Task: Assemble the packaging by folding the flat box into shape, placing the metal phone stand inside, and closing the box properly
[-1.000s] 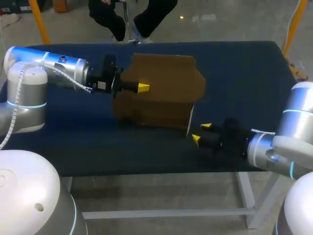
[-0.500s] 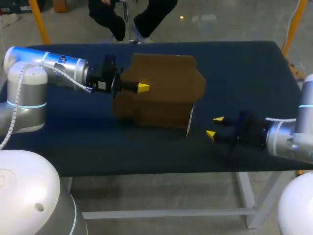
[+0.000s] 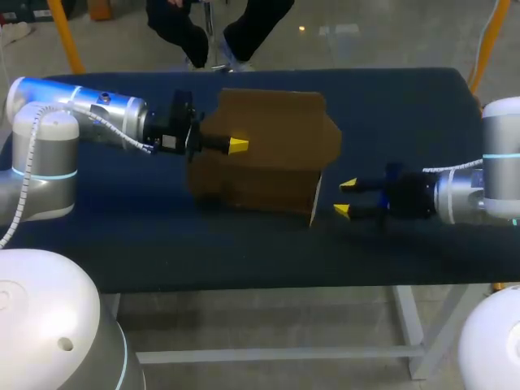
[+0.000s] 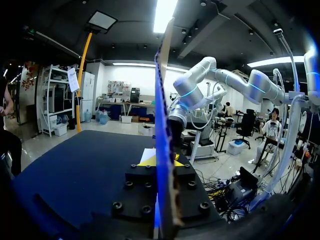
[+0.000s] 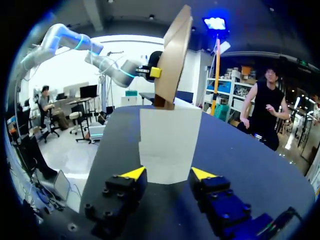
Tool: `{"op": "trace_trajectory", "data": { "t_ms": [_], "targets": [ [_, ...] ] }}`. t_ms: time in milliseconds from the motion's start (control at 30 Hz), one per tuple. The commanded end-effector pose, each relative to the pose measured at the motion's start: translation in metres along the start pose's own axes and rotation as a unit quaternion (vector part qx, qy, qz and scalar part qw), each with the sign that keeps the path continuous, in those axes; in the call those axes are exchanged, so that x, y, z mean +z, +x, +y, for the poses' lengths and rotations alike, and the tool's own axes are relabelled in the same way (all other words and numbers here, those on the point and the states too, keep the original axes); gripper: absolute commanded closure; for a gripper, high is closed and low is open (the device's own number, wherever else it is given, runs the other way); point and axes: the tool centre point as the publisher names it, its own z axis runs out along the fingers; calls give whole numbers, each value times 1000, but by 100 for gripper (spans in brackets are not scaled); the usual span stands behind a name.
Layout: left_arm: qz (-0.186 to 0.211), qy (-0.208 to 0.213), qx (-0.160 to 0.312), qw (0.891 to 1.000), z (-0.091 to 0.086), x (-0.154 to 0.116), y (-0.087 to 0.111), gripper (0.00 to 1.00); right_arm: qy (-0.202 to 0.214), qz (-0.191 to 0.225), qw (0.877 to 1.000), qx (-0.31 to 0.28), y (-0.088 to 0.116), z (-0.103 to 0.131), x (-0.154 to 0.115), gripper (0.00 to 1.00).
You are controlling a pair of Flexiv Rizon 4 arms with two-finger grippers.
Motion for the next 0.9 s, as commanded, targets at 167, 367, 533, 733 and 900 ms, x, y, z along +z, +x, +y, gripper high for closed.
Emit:
{"op": "trace_trajectory", "data": {
  "t_ms": [167,367,533,733,900],
  "targets": [
    [1,0,0,1000,3,0,0,100,-9,28,1000,-8,-6,-2,12,42],
    [1,0,0,1000,3,0,0,100,-14,22,1000,-10,-4,1,21,42],
    [1,0,0,1000,3,0,0,100,-15,11,1000,-9,-1,3,28,43],
    [1,0,0,1000,3,0,0,100,-11,-20,1000,-1,0,6,35,43],
    [1,0,0,1000,3,0,0,100,-7,-48,999,8,-2,7,40,43]
  ]
}}
